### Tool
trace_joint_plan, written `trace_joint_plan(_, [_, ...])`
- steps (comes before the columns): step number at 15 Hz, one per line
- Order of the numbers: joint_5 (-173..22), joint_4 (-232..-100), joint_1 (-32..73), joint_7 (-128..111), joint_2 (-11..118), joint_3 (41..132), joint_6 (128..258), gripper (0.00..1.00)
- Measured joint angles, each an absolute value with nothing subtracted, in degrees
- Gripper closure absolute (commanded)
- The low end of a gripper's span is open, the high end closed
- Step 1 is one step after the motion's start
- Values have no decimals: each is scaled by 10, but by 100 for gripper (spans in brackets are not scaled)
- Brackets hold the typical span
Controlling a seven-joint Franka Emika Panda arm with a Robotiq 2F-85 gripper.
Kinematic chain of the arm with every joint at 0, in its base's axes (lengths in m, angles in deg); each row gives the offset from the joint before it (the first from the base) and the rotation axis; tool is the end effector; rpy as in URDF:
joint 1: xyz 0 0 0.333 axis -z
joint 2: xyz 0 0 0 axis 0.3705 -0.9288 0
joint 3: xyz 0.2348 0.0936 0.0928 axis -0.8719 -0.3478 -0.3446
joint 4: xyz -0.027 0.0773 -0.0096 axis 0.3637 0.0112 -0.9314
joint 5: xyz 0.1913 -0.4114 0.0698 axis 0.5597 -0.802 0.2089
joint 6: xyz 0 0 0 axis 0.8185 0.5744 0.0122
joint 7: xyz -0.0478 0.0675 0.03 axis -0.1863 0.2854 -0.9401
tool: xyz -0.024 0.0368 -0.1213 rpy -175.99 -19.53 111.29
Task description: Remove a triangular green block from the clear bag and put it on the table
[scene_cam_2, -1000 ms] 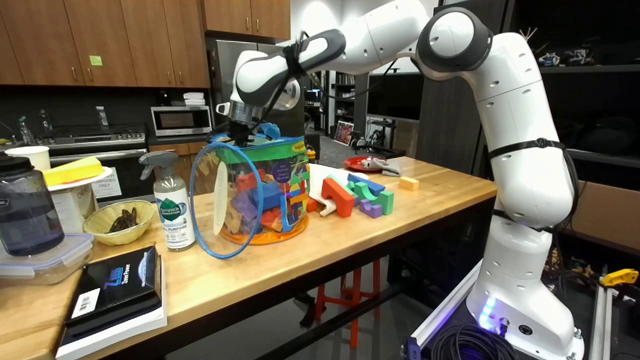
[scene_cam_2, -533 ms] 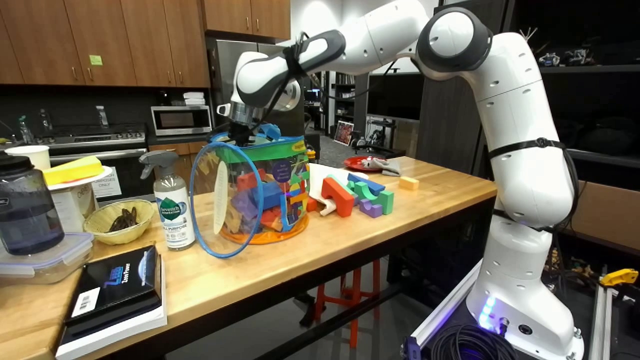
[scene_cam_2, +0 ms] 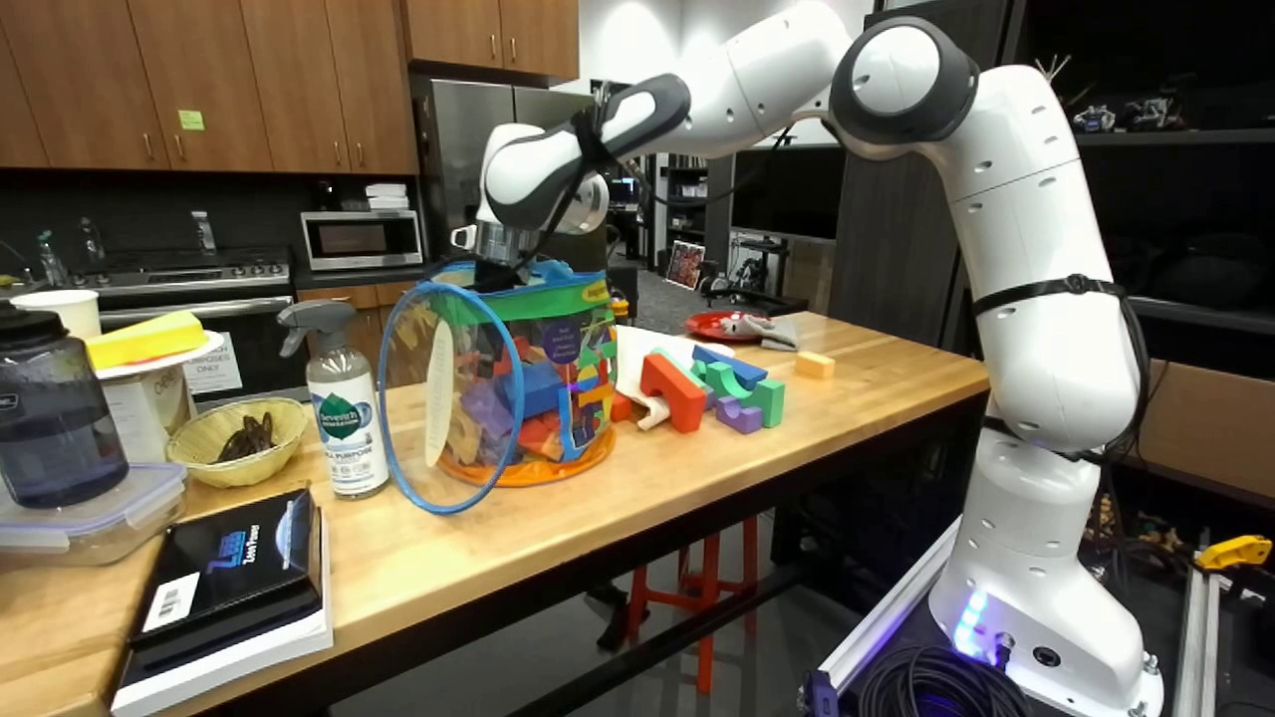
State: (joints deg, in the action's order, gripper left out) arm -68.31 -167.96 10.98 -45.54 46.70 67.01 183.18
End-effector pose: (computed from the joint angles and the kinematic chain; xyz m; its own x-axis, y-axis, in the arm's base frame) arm 0.6523 0.3175 0.3083 0.5689 0.7940 0.2146 0.8202 -0.5670 -0.0762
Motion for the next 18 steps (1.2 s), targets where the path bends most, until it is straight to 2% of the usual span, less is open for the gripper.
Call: trace_joint_plan(18, [-683,-1727,139,-453,501,683,1829,0])
